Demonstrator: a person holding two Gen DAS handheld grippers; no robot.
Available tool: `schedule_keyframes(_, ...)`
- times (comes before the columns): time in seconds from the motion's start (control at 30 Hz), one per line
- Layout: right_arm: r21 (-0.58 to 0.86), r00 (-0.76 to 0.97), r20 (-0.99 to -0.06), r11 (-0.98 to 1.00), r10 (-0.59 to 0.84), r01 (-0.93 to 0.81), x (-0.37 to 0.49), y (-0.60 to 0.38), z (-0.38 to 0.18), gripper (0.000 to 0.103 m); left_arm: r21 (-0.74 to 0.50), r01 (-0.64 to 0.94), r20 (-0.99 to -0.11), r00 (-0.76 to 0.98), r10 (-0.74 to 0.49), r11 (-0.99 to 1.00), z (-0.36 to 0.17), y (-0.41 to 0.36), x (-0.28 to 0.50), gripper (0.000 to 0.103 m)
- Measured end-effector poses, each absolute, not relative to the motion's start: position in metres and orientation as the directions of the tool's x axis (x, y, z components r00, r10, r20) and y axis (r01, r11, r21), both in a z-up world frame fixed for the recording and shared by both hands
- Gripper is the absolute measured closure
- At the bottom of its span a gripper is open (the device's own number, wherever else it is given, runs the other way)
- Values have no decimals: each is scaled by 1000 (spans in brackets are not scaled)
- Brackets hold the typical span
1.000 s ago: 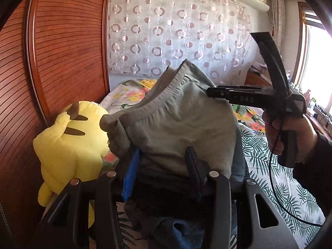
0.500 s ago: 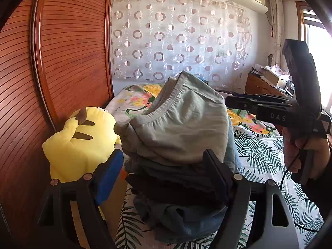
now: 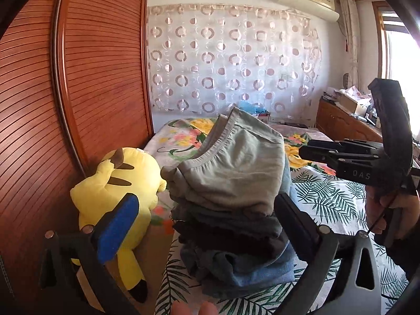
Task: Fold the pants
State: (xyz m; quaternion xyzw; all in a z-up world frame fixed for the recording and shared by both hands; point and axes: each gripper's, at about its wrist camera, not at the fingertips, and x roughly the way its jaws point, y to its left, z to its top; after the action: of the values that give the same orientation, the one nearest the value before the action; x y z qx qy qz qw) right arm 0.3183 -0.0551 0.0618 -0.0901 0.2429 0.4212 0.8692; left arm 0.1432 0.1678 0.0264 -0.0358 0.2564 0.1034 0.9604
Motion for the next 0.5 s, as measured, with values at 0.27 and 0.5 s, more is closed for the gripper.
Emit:
schedule_keyframes(0.27, 57, 554, -493, 660, 671, -749, 298, -70, 59, 68, -29, -195, -490, 858, 156, 980, 28, 156, 136, 0)
schedule_keyframes(0.5, 46, 589, -489, 693, 643, -719, 269, -85, 58, 50, -22, -175, -511, 849, 139, 984, 23, 140, 134, 0)
